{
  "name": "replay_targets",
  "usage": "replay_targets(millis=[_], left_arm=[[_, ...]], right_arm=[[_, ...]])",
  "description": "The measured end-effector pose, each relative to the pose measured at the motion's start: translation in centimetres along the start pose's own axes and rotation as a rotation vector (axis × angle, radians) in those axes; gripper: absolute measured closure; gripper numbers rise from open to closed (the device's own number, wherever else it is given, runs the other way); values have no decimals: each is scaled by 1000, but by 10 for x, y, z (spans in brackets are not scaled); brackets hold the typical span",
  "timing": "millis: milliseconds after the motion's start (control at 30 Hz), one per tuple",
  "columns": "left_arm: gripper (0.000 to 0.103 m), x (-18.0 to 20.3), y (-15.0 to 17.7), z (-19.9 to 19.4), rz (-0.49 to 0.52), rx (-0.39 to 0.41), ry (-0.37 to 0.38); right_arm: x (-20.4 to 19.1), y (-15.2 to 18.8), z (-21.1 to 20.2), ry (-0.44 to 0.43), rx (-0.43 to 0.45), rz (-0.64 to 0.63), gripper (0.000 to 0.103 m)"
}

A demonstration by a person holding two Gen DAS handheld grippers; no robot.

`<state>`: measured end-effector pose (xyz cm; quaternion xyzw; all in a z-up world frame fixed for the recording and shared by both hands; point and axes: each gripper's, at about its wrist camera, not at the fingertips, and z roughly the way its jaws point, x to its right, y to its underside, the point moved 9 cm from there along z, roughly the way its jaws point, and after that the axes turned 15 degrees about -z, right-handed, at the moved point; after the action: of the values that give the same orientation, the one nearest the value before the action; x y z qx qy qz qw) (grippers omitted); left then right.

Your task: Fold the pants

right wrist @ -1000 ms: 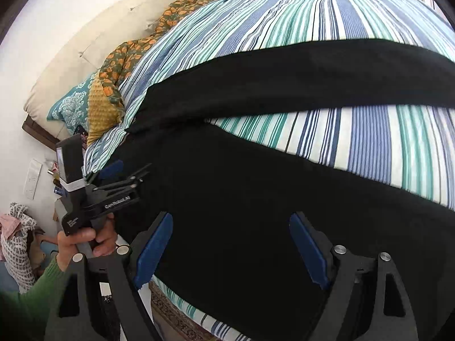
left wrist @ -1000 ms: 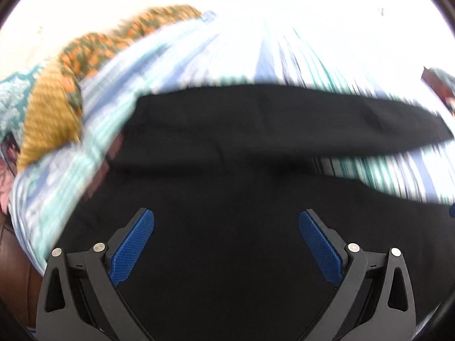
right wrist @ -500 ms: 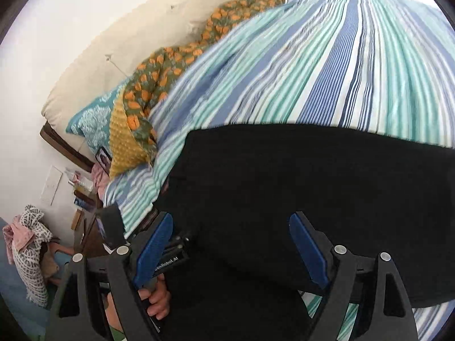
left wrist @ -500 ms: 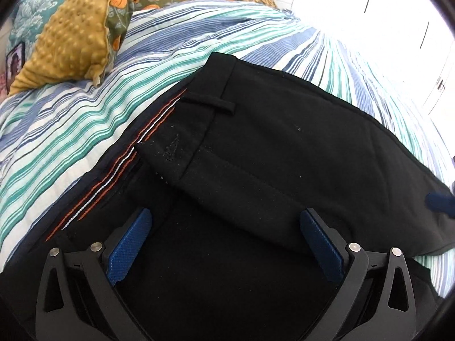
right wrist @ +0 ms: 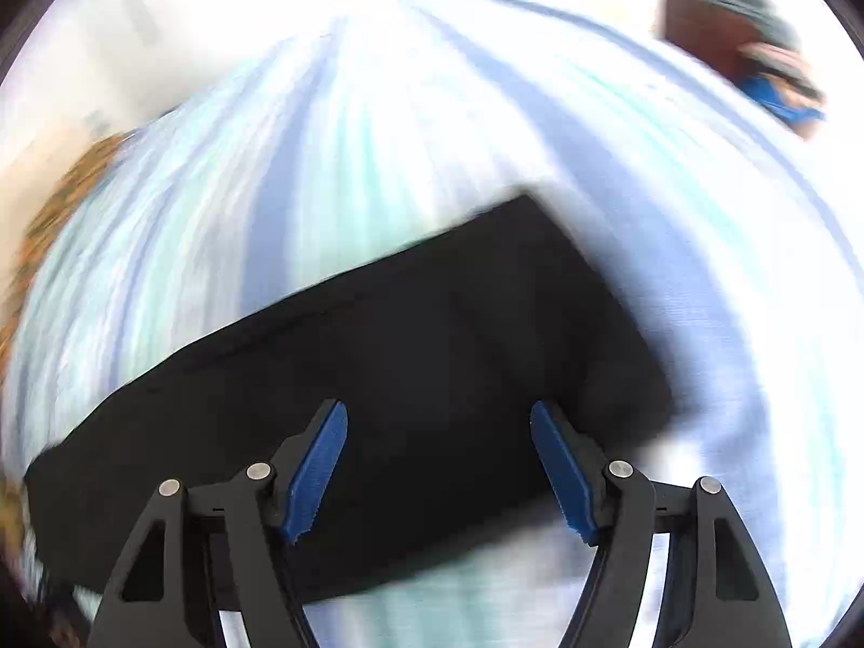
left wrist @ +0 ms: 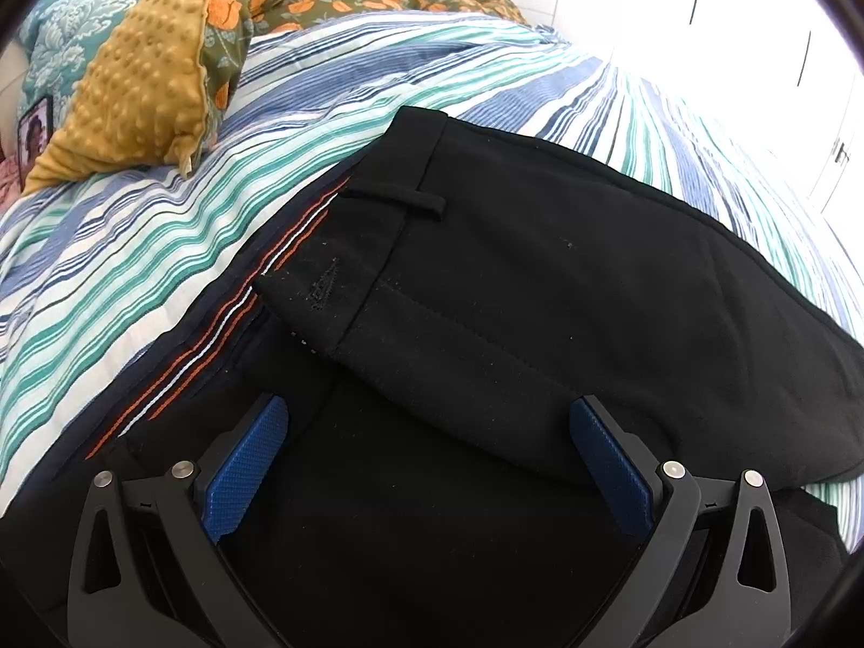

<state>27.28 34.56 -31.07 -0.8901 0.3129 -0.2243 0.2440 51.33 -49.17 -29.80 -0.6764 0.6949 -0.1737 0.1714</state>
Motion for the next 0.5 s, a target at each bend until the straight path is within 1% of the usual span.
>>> replay_targets(millis=[33, 67, 100, 133, 200, 233, 300, 333, 367, 400, 433, 467, 500], left_arm=[[0, 0, 0, 1, 1, 2, -2], [0, 0, 0, 1, 2, 3, -4], [0, 1, 0, 2, 4, 5, -7], [0, 1, 0, 2, 6, 6, -10], [0, 1, 0, 2, 10, 7, -15], [0, 1, 0, 2, 10, 8, -16], [0, 1, 0, 2, 12, 8, -20], [0, 1, 0, 3, 14, 9, -24], [1, 1, 0, 3, 17, 10, -27], [1, 2, 0, 4, 19, 11, -32], [1, 2, 0, 4, 21, 11, -35], [1, 2, 0, 5, 23, 12, -38], [1, 2, 0, 5, 24, 12, -40]], right_arm=[[41, -1, -8, 68, -3, 72, 31], [68, -5, -17, 102, 11, 117, 31], [84, -12, -25, 100, 40, 134, 31], [89, -21, -29, 84, 59, 123, 31], [76, -40, -24, 16, 52, 49, 31], [63, -49, -17, -17, 33, -3, 32], [30, -65, -4, -58, 15, -108, 32], [16, -71, 3, -67, 9, -151, 32], [3, -75, 13, -58, -5, -184, 32], [-6, -71, 24, -49, -34, -196, 32], [-10, -68, 36, -49, -75, -193, 44], [-14, -61, 45, -60, -107, -187, 58], [-15, -59, 45, -27, -111, -199, 87]])
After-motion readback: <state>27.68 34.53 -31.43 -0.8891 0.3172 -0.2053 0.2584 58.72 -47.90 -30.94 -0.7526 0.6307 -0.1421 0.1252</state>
